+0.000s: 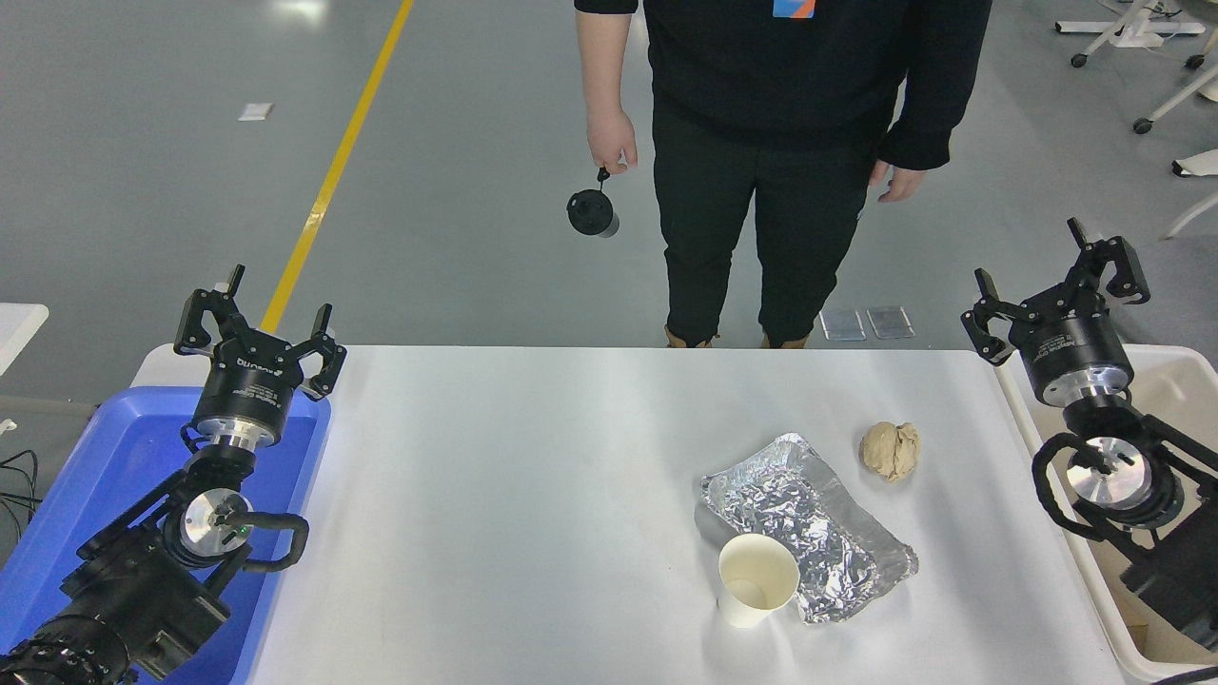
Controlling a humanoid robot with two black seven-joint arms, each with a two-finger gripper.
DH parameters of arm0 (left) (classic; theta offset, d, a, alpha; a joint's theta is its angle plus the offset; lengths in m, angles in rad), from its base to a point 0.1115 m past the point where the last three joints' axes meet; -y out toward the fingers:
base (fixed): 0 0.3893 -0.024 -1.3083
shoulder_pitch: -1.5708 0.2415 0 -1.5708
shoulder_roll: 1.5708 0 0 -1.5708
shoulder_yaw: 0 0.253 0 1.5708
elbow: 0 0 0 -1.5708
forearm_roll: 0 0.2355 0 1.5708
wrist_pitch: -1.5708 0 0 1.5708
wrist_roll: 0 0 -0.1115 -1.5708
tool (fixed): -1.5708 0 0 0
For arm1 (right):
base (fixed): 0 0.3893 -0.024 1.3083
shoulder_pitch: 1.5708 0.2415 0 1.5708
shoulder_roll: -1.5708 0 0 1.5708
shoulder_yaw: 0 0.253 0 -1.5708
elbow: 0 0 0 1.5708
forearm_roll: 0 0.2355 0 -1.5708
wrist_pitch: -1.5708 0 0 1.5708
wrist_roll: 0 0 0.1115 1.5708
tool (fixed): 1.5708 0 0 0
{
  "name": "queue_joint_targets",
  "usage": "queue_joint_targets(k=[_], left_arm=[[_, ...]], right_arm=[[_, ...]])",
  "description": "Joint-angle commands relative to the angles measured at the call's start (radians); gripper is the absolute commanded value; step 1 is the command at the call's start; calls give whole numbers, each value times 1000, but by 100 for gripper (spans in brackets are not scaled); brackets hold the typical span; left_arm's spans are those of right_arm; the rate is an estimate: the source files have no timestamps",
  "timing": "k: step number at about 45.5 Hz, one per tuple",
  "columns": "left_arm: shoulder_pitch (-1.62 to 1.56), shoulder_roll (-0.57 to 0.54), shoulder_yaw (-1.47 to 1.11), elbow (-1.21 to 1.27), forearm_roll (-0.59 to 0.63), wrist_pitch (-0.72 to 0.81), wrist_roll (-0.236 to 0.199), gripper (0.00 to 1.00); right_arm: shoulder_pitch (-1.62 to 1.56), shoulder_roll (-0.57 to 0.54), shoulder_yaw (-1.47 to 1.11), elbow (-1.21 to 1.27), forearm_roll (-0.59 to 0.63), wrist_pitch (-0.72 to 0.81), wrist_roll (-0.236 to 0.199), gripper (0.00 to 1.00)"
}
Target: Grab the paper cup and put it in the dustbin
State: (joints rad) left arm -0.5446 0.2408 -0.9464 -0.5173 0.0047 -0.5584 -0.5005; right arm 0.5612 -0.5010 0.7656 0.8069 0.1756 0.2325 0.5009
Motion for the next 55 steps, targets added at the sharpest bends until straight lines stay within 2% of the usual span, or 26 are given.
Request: queue_joint_targets(k=[1, 55], left_arm=[[0, 0, 0, 0, 0, 0, -1, 98], [0, 0, 0, 0, 0, 0, -1, 98]], right_arm=[[0, -1, -9, 2, -1, 1, 1, 100], [9, -2, -34, -15, -4, -1, -1, 100]])
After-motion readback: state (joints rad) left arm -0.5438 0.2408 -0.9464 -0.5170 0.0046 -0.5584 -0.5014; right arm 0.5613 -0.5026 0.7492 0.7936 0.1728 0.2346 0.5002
